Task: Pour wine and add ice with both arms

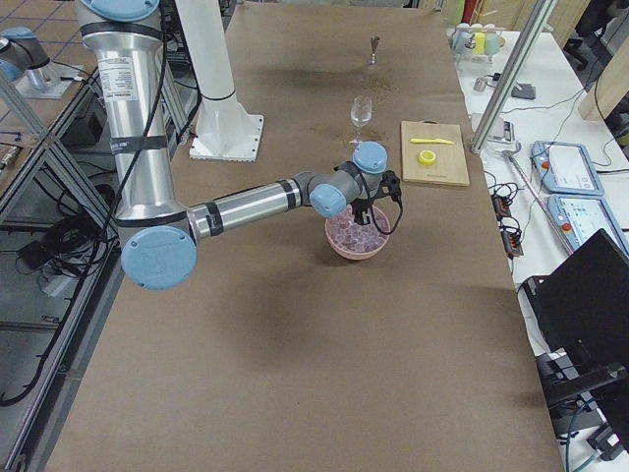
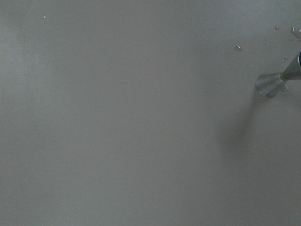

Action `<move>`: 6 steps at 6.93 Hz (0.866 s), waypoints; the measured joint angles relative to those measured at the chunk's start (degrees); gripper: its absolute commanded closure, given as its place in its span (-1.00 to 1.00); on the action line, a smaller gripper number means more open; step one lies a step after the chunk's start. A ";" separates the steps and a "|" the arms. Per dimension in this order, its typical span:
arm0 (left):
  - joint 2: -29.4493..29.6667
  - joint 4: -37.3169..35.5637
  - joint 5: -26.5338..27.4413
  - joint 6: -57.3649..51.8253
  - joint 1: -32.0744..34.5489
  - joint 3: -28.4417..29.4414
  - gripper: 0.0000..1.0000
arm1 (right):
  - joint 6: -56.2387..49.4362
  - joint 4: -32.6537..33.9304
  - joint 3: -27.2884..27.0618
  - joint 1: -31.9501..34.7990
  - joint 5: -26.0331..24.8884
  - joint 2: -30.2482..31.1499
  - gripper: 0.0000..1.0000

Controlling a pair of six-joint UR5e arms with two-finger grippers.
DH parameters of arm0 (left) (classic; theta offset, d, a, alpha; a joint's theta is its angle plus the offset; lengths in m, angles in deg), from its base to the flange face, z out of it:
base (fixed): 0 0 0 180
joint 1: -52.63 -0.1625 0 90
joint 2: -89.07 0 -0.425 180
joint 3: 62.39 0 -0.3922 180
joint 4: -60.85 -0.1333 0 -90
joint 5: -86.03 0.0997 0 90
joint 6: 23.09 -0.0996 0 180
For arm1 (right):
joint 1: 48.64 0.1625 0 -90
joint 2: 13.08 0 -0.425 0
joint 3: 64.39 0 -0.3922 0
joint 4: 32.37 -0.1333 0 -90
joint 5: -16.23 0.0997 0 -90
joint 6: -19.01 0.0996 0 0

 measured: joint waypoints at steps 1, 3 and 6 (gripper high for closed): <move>-0.01 0.00 -0.07 0.00 0.00 0.01 -0.98 | 0.26 3.66 -3.28 0.27 0.74 -1.08 1.00; 0.00 0.00 -0.16 0.00 0.00 0.17 -0.98 | 3.22 21.65 -9.69 -2.32 -0.97 -12.48 1.00; 0.13 -0.06 -0.24 0.00 -0.02 0.56 -0.98 | 25.01 31.18 -6.24 -13.95 -10.39 -34.17 1.00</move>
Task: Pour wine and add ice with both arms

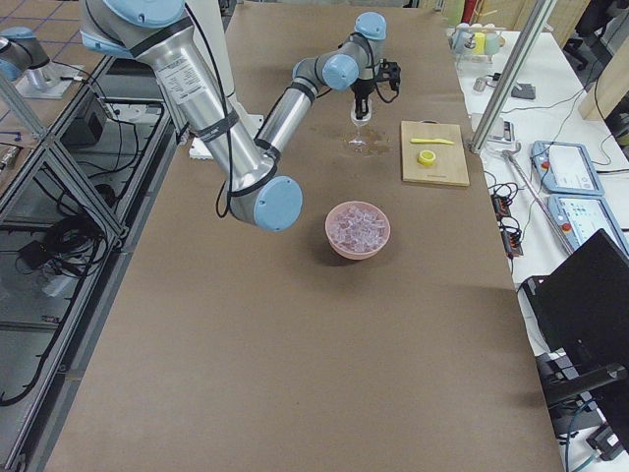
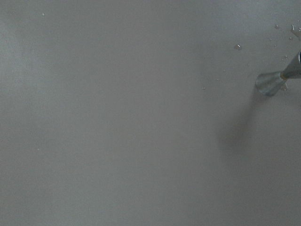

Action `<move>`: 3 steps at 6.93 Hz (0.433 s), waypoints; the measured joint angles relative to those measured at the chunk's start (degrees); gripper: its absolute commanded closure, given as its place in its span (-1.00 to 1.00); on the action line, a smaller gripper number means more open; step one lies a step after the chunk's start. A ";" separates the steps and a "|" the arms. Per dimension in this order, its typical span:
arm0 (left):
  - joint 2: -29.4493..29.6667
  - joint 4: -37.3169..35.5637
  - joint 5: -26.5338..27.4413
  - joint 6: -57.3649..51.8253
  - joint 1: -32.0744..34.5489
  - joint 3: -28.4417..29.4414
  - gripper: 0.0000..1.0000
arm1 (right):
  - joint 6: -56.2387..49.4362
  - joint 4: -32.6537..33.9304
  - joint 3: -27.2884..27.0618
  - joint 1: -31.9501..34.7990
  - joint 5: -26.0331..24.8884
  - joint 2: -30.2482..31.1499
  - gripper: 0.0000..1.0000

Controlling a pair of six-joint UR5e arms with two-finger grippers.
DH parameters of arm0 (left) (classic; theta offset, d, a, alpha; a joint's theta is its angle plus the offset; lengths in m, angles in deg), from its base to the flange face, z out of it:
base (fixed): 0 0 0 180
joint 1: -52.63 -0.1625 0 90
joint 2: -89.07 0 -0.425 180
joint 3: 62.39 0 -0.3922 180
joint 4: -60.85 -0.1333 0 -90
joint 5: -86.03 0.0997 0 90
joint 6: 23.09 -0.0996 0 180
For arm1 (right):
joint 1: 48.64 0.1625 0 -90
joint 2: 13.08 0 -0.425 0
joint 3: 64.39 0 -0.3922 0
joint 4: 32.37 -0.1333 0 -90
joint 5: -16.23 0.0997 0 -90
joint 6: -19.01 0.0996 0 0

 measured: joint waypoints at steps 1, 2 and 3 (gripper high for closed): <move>0.02 -0.02 0.00 0.02 -0.04 -0.01 -0.98 | 5.72 -0.11 4.44 -3.13 -3.17 -6.37 1.00; 0.03 -0.03 0.00 0.06 -0.04 -0.04 -0.98 | 10.16 -2.18 8.23 -5.47 -5.82 -10.22 1.00; 0.03 -0.03 0.00 0.08 -0.04 -0.06 -0.98 | 14.49 -6.30 11.42 -7.12 -7.96 -11.96 1.00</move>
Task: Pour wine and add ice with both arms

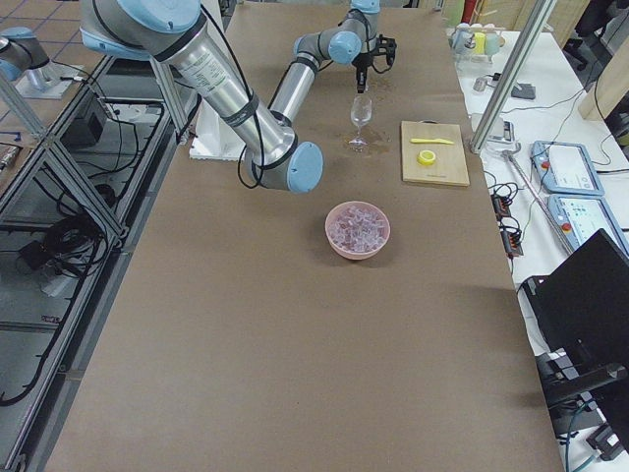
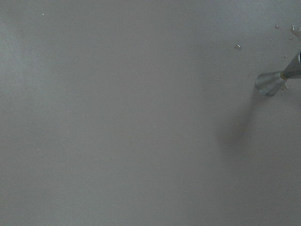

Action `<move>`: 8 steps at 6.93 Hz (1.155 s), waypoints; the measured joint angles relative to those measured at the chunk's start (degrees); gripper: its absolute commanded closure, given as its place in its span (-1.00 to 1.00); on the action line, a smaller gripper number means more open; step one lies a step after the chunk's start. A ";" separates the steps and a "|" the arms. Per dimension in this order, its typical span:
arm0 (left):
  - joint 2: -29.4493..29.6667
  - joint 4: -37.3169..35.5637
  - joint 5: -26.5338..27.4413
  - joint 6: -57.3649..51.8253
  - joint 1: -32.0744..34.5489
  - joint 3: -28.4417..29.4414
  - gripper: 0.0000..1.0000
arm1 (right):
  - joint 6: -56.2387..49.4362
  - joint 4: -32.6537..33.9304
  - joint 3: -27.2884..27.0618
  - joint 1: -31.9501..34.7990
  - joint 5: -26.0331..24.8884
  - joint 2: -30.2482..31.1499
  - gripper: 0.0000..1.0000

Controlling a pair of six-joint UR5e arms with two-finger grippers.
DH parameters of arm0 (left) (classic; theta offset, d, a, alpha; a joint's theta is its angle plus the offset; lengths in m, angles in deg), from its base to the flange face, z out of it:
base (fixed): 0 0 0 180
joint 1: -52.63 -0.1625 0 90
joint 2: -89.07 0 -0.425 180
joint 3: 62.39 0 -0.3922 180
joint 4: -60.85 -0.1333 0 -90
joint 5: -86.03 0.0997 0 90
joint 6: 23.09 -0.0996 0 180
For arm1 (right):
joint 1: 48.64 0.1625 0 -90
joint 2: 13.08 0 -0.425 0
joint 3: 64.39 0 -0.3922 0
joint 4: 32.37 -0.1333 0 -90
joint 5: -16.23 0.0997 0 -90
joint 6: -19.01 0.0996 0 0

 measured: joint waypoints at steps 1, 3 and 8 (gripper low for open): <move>0.03 0.00 0.00 0.01 0.00 -0.04 -0.98 | 2.62 -3.16 2.29 -0.98 -1.43 -0.93 1.00; 0.11 0.00 0.00 0.01 -0.02 -0.18 -0.98 | 3.62 -4.74 3.17 -1.43 -2.02 -1.19 1.00; 0.26 0.00 0.00 -0.03 0.02 -0.02 -0.98 | 3.08 -4.67 2.88 -1.37 -1.93 -0.17 0.06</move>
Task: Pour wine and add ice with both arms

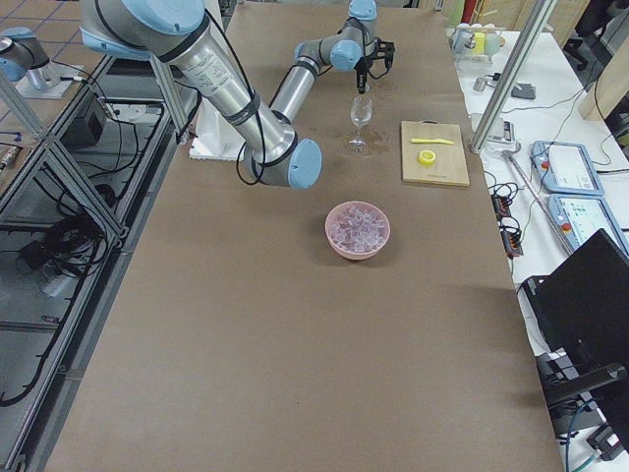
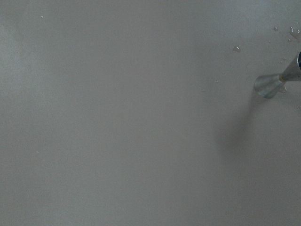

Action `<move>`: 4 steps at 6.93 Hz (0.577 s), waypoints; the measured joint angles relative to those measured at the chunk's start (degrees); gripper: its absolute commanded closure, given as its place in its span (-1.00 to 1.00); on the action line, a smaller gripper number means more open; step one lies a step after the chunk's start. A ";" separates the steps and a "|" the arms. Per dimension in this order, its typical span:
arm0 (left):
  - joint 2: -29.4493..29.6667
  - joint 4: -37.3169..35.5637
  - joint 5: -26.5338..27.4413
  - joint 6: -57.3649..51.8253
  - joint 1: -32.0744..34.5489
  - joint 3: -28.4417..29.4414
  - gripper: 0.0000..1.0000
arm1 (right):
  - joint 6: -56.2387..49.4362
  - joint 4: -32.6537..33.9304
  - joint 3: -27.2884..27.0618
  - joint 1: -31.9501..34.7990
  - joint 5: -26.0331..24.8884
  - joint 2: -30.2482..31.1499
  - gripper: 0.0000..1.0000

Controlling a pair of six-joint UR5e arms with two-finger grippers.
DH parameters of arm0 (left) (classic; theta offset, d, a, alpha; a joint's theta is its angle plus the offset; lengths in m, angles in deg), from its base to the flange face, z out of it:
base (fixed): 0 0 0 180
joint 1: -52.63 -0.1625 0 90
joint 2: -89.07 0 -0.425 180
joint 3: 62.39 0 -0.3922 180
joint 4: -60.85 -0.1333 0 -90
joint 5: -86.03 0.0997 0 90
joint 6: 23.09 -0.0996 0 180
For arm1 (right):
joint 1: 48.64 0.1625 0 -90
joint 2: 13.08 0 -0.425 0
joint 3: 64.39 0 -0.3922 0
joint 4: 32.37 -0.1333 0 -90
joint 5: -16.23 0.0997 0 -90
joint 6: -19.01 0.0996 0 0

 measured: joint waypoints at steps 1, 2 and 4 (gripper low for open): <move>-0.01 0.00 0.00 0.02 0.03 0.00 -0.98 | -0.02 0.04 0.06 0.04 -0.04 0.02 -0.93; -0.05 0.00 0.00 0.01 0.03 0.00 -0.98 | -0.02 0.07 0.09 0.09 -0.09 0.07 -1.00; -0.08 0.00 0.00 0.00 0.04 0.03 -0.98 | -0.07 0.20 -0.02 0.46 0.17 0.24 -1.00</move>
